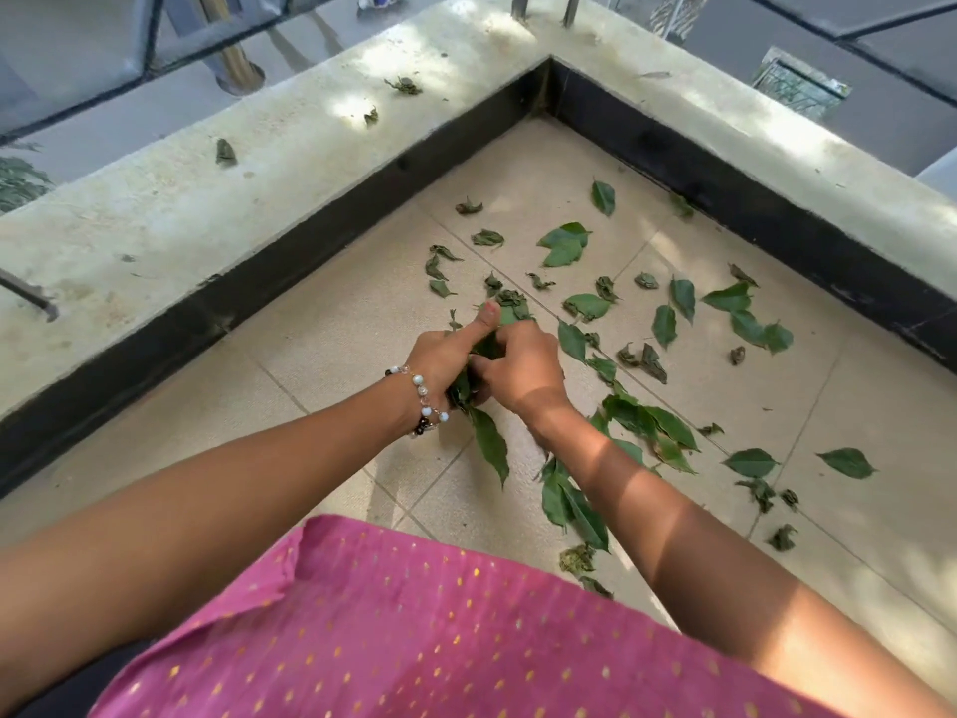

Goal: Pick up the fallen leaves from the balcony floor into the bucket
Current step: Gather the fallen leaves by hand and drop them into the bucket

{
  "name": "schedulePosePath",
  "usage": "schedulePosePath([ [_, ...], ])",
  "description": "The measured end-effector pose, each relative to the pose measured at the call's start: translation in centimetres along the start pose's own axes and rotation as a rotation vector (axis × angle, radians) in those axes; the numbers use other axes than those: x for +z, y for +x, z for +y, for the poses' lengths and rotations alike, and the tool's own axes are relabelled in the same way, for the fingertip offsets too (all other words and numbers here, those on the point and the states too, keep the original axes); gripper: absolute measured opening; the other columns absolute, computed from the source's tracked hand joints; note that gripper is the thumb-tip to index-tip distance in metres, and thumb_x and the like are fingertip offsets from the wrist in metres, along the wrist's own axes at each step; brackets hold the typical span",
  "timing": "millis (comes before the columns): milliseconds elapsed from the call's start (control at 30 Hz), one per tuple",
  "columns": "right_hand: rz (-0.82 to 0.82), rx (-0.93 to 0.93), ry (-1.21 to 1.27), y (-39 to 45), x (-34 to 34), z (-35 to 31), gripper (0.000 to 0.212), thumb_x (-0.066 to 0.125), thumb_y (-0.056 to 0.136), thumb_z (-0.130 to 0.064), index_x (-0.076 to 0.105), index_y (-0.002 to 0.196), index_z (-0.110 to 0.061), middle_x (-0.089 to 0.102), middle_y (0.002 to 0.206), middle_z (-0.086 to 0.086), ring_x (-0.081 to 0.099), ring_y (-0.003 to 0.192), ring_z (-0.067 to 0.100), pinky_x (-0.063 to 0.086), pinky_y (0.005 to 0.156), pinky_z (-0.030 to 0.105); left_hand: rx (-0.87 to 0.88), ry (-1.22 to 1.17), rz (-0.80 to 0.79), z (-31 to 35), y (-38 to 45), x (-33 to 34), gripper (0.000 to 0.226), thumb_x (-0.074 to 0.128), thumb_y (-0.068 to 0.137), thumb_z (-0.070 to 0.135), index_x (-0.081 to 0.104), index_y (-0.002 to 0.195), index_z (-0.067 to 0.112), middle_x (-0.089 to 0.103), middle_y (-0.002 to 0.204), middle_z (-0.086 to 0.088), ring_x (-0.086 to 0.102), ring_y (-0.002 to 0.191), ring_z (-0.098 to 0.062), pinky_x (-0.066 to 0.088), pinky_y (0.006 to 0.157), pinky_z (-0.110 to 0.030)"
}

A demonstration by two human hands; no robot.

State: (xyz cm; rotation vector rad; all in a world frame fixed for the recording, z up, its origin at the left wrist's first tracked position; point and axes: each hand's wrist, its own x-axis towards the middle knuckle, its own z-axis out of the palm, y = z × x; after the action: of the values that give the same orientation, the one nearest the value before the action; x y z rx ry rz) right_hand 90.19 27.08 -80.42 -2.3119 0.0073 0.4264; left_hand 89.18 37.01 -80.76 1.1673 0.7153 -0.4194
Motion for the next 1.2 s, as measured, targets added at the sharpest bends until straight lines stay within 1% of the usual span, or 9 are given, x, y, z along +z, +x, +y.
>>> schedulePosePath([
  [100,-0.214,-0.149,-0.138,0.7,-0.1,-2.0,0.02,0.055,0.096,-0.012,0.066,0.108,-0.002,0.066,0.101,0.016,0.064,0.094,0.028,0.052,0.089,0.036,0.028,0.047,0.233,0.7,1.2,-1.2,0.047,0.077,0.077,0.047,0.065,0.084,0.002,0.067,0.075,-0.012,0.066,0.063,-0.023,0.056,0.054,-0.027],
  [167,-0.312,-0.283,-0.232,1.1,0.4,-2.7,0.022,0.047,0.1,-0.013,0.065,0.105,-0.002,0.057,0.099,0.013,0.053,0.101,0.028,0.042,0.089,0.033,0.044,-0.011,0.316,1.3,2.1,-2.4,0.037,0.075,0.083,0.039,0.063,0.077,0.004,0.064,0.067,-0.009,0.06,0.053,-0.019,0.051,0.048,-0.022],
  [267,-0.228,-0.47,-0.386,2.5,1.4,-2.7,0.022,0.051,0.098,-0.02,0.068,0.108,-0.01,0.041,0.099,0.002,0.038,0.105,0.025,0.032,0.091,0.033,0.05,-0.095,0.359,2.5,3.1,-3.8,0.039,0.074,0.084,0.036,0.068,0.093,-0.002,0.067,0.074,-0.011,0.062,0.059,-0.023,0.057,0.061,-0.031],
  [467,-0.141,-0.269,0.351,7.7,-0.3,-3.9,0.013,0.075,0.081,-0.022,0.075,0.093,-0.015,0.069,0.085,-0.007,0.057,0.071,-0.007,0.045,0.067,0.013,0.104,-0.174,0.4,5.7,4.8,-5.4,0.027,0.067,0.091,0.019,0.06,0.073,0.0,0.06,0.059,-0.012,0.051,0.033,-0.017,0.041,0.036,-0.017],
  [600,0.079,-0.236,-0.345,15.8,-1.8,-3.2,0.043,0.061,0.089,-0.001,0.057,0.13,-0.01,0.058,0.125,0.011,0.057,0.112,0.02,0.044,0.097,0.029,0.121,-0.168,0.389,8.0,6.8,-6.6,0.026,0.066,0.093,0.015,0.06,0.072,-0.001,0.057,0.055,-0.01,0.042,0.031,-0.015,0.035,0.036,-0.017],
  [833,-0.396,-0.356,-0.84,23.1,-0.9,-3.5,0.079,0.053,0.091,-0.005,0.011,0.153,-0.03,-0.001,0.16,0.006,0.005,0.144,0.038,0.023,0.116,0.05,0.058,-0.231,0.326,7.0,8.5,-6.1,0.028,0.069,0.09,0.014,0.062,0.105,-0.008,0.059,0.055,-0.012,0.047,0.034,-0.017,0.044,0.038,-0.023],
  [933,-0.314,-0.475,-0.931,22.8,-0.3,-2.1,0.06,0.045,0.093,-0.001,0.028,0.147,-0.019,0.018,0.155,0.012,0.022,0.135,0.04,0.034,0.109,0.047,0.017,-0.278,0.288,6.8,8.5,-6.7,0.021,0.066,0.091,0.013,0.059,0.095,-0.007,0.057,0.064,-0.016,0.053,0.043,-0.019,0.05,0.039,-0.027],
  [1067,-0.003,-0.517,-0.709,21.2,0.0,-0.3,0.026,0.046,0.093,-0.004,0.066,0.109,-0.003,0.059,0.105,0.011,0.053,0.1,0.028,0.037,0.073,0.023,0.004,-0.296,0.289,7.1,8.6,-7.7,0.017,0.065,0.091,0.01,0.059,0.095,-0.005,0.058,0.066,-0.016,0.053,0.04,-0.019,0.051,0.04,-0.027],
  [1200,0.1,-0.481,-0.312,18.9,1.2,-1.8,0.025,0.061,0.087,0.0,0.073,0.107,-0.006,0.07,0.104,0.011,0.063,0.096,0.024,0.049,0.091,0.031,0.032,-0.258,0.301,6.8,8.7,-7.8,0.017,0.067,0.091,0.01,0.058,0.095,-0.003,0.059,0.063,-0.016,0.048,0.033,-0.017,0.046,0.039,-0.022],
])
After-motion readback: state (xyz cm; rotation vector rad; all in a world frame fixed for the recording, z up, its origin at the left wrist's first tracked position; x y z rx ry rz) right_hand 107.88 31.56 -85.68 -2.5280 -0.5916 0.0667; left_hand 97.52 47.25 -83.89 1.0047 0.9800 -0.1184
